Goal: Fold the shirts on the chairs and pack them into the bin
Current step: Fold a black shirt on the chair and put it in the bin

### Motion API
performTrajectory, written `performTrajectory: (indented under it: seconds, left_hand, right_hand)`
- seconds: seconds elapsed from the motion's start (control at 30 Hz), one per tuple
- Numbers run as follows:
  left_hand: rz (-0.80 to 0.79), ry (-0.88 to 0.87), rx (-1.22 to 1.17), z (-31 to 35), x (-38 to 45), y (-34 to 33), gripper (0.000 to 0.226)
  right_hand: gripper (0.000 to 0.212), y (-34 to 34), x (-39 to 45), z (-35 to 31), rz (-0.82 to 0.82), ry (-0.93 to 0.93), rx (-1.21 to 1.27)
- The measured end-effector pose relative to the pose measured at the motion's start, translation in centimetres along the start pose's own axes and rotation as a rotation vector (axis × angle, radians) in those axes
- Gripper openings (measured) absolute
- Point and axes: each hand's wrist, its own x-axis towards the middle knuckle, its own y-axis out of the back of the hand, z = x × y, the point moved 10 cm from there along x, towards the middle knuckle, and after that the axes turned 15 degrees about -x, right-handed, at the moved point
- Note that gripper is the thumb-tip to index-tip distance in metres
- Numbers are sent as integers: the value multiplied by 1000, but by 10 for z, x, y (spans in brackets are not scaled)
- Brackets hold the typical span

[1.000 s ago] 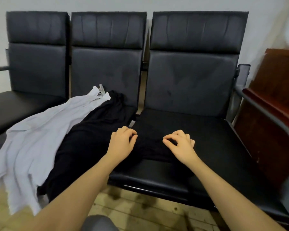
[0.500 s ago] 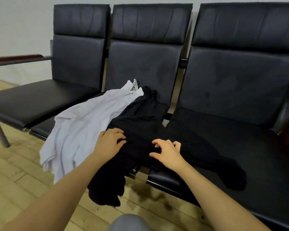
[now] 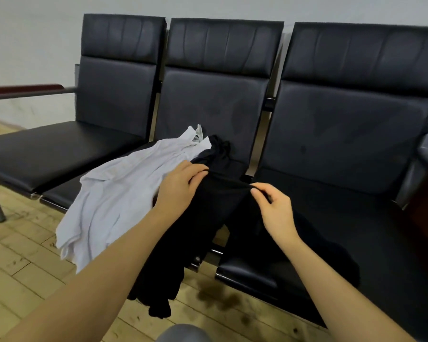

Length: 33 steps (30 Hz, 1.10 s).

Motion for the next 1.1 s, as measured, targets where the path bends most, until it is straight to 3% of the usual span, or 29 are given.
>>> performTrajectory:
  seconds: [0.4,0.57,0.67,0.8,0.9,1.0,1.1]
  left_hand:
    - [-206,-281,-31,95,21,-90,38]
    - [-190,-368,-85,140,31,-144,34]
    - [-216,-328,-94,159,42,-180,28]
    - [-330,-142,123,140,42,-240,31]
    - [-483,-85,301,114,16,-275,41]
    - [-660,-140,265,108,-24,-300,44]
    - [-816,-95,249,96,-56,-318,47]
  right_hand:
    - [17,130,9,16,124,23,-127]
    - [15,199,9,29,232,38,-249]
    - [14,237,17,41,295,14,-380]
    - [16,249,23,81,214,-108,-744]
    - [19,229,6,103,90,-67,-750]
    - [27,202,-19,130,-82,-29,-787]
    - [43,188,-45,173,-236,-123,-996]
